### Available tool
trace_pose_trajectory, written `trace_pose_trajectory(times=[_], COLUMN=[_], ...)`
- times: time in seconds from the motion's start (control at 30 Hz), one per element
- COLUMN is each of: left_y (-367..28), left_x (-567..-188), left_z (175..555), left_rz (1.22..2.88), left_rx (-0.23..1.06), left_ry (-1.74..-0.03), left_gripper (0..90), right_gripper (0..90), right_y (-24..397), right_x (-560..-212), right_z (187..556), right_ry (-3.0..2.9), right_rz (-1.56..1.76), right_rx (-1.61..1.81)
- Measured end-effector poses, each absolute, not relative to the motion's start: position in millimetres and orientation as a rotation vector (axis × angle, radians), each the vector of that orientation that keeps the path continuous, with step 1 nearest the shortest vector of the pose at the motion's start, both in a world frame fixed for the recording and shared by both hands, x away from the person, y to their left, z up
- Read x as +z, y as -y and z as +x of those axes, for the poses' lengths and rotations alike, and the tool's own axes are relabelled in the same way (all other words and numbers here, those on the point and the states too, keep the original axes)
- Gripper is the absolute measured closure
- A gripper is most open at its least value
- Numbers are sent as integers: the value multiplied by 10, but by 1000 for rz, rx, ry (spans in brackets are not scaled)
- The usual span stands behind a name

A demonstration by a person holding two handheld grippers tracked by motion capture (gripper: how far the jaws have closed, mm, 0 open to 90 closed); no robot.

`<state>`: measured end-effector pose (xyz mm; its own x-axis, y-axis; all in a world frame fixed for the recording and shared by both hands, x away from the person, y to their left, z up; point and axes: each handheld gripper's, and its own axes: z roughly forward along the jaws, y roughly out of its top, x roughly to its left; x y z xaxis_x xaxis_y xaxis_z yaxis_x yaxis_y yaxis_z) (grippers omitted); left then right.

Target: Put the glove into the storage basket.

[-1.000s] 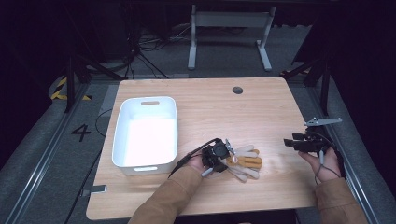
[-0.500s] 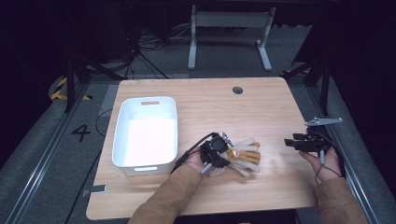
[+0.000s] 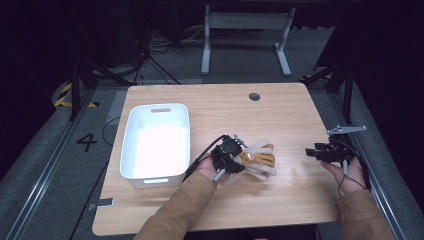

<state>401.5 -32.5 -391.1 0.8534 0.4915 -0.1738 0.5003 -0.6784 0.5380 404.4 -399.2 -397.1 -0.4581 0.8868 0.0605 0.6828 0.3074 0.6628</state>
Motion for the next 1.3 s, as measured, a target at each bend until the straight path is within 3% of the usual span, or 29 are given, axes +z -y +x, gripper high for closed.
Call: trace_pose_trajectory(times=[0.53,0.67,1.3], left_y=[135,69,-122], left_x=[-3479,-3400,-3092], left_z=[4050,4060,4166], left_rz=[2423,2406,2457], left_rx=[18,-39,7], left_ry=[-845,-836,-1080], left_gripper=[694,691,691], right_gripper=[486,494,512], right_y=[3841,3819,3636], right_x=[-4098,-4154,-4171], right_z=[4227,4304,4529], right_ry=[-2321,-2332,-2389], right_rz=[1432,1438,1396], right_rx=[867,858,874])
